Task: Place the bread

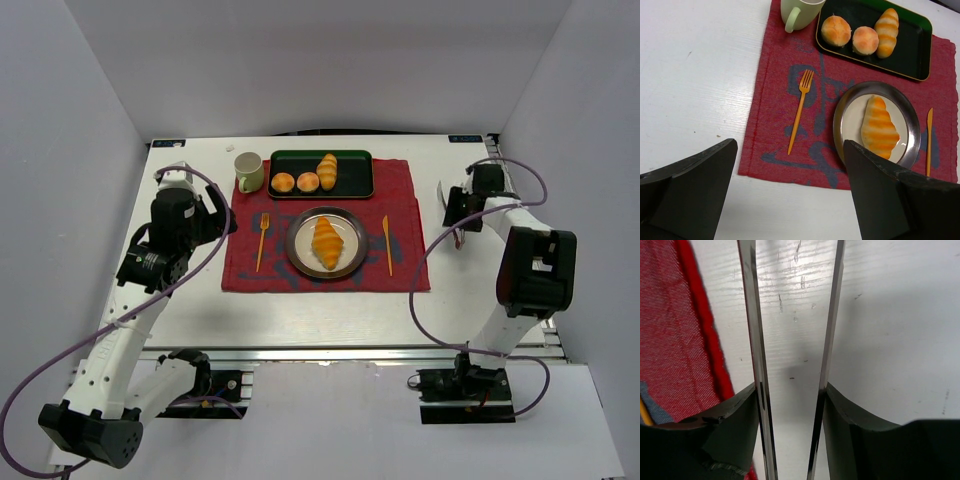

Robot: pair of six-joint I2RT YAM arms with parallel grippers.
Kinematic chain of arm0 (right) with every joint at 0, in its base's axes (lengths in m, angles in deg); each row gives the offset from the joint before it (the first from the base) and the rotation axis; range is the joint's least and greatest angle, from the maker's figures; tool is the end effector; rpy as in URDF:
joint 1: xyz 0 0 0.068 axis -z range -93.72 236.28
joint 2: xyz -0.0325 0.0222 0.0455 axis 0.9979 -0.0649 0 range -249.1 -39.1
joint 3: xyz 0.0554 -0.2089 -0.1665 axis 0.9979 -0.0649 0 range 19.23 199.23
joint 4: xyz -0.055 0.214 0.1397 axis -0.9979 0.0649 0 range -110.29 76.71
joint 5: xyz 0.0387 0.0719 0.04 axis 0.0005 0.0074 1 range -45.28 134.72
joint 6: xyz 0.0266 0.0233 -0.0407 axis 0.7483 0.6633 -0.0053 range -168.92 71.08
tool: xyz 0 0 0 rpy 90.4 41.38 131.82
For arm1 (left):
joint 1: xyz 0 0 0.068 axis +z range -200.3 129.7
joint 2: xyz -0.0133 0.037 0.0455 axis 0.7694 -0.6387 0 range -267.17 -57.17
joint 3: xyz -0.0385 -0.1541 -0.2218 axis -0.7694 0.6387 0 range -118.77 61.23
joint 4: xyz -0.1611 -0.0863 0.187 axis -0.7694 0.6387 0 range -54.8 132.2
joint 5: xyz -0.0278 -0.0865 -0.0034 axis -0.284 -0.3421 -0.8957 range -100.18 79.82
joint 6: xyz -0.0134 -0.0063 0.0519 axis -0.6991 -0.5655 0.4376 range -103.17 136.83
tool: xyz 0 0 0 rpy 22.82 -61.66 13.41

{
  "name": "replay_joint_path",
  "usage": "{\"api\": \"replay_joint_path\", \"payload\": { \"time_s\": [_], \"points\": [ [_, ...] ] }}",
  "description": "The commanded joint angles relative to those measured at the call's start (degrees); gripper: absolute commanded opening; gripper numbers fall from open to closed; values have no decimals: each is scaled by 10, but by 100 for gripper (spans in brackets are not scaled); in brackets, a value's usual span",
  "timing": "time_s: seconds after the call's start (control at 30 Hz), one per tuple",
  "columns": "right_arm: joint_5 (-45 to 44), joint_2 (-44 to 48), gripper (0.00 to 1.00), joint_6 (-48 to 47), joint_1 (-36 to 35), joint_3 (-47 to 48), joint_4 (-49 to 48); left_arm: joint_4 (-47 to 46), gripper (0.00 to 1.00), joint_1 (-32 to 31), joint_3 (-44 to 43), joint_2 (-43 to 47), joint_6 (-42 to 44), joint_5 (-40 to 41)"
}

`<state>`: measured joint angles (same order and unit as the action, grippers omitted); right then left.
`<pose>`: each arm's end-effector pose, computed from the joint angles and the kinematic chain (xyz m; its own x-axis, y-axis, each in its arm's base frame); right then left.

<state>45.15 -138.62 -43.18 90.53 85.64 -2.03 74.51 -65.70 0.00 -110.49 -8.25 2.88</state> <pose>0.3691 -0.0273 0.2048 -0.7682 0.1574 -0.6205 0.1470 0.9868 0.0682 0.1849 -0.0425 0.3617 -0.4857 -0.2945 -0.8230 -0.1472 0.9556 -0.2552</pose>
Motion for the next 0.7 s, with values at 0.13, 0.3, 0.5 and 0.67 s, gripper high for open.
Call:
{"api": "replay_joint_path", "payload": {
  "time_s": [0.13,0.3,0.5,0.67],
  "points": [
    [15,-33,55,-1,-1,-8,-21,5,98,-1,-10,8,2,3],
    [13,-53,57,4,-1,-2,-14,11,98,-1,-19,5,4,9],
    [14,-43,87,3,-1,-3,-9,16,98,-1,-25,4,6,11],
    [13,10,89,9,-1,-1,12,23,98,-1,-32,4,8,14]
  ]
}}
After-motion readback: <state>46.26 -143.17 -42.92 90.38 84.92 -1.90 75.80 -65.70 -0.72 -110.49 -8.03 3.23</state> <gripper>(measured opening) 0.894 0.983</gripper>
